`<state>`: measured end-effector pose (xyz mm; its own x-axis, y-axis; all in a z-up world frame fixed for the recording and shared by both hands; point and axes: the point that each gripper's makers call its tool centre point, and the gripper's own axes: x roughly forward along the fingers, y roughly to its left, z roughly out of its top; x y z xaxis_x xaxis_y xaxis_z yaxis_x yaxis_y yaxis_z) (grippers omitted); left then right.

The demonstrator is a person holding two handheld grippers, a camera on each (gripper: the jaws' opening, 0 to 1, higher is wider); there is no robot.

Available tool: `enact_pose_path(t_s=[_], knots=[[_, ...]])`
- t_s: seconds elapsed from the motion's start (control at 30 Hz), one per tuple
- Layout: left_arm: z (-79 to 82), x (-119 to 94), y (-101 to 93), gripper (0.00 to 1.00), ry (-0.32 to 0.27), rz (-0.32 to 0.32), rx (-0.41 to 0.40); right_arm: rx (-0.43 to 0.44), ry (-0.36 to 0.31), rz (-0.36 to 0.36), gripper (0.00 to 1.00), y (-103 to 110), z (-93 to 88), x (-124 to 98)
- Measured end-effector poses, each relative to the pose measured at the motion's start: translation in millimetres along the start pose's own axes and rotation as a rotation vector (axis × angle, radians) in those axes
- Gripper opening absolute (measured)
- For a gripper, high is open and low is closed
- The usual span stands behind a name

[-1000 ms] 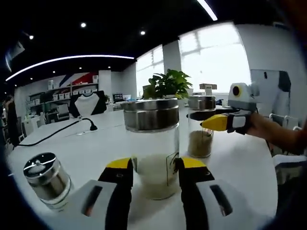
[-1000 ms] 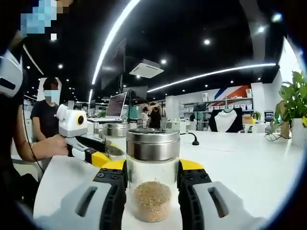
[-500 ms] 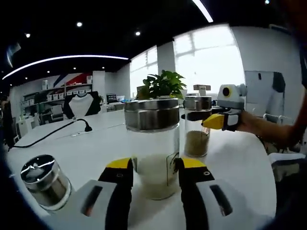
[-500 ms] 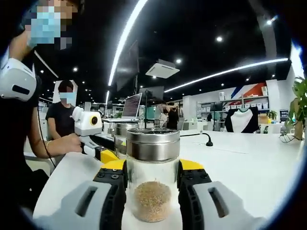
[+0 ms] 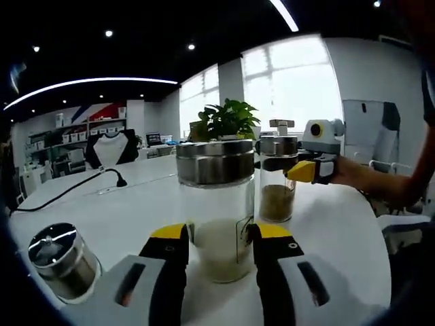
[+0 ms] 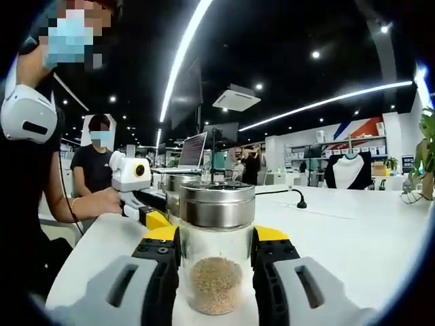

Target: Rotate the seasoning bottle until the label or dispensing opening points toward the visible target arrow and the bottle remains upright within the marked orientation range

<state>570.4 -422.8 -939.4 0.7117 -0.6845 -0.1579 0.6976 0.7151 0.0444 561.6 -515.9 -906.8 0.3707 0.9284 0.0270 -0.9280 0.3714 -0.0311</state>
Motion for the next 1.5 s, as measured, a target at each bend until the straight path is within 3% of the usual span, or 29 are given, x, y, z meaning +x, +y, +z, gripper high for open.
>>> enact_pose_path(t_s=[0.2, 0.4, 0.6, 0.7, 0.73, 0.87, 1.23, 1.5], knots=[[0.0, 0, -0.2, 0.40, 0.003, 0.002, 0.014, -0.003, 0.035, -0.027, 0.39, 1, -0.5, 1], [-8.3, 1, 1.4, 0.47, 0.049, 0.041, 0.003, -0.057, 0.134, -0.085, 0.41, 0, -16.5, 2], [-6.9, -2, 5.0, 0.49, 0.052, 0.079, 0.005, -0.030, 0.145, -0.162, 0.48, -10, -21.5, -2], [-6.7, -5, 8.9, 0.51, 0.054, 0.106, -0.007, 0.025, 0.121, -0.224, 0.57, -19, -19.6, -5], [-6.3, -6, 10.2, 0.51, 0.053, 0.117, -0.013, 0.053, 0.101, -0.280, 0.58, -26, -17.6, -7], [-5.6, -9, 10.5, 0.52, 0.052, 0.134, -0.020, 0.023, 0.092, -0.349, 0.59, -31, -13.8, -11], [0.1, -24, 10.1, 0.52, 0.040, 0.220, -0.006, -0.015, 0.050, -0.470, 0.60, -21, 7.0, -20], [6.2, -43, 4.8, 0.52, 0.034, 0.256, 0.024, -0.018, 0.052, -0.499, 0.60, -7, 10.3, -23]])
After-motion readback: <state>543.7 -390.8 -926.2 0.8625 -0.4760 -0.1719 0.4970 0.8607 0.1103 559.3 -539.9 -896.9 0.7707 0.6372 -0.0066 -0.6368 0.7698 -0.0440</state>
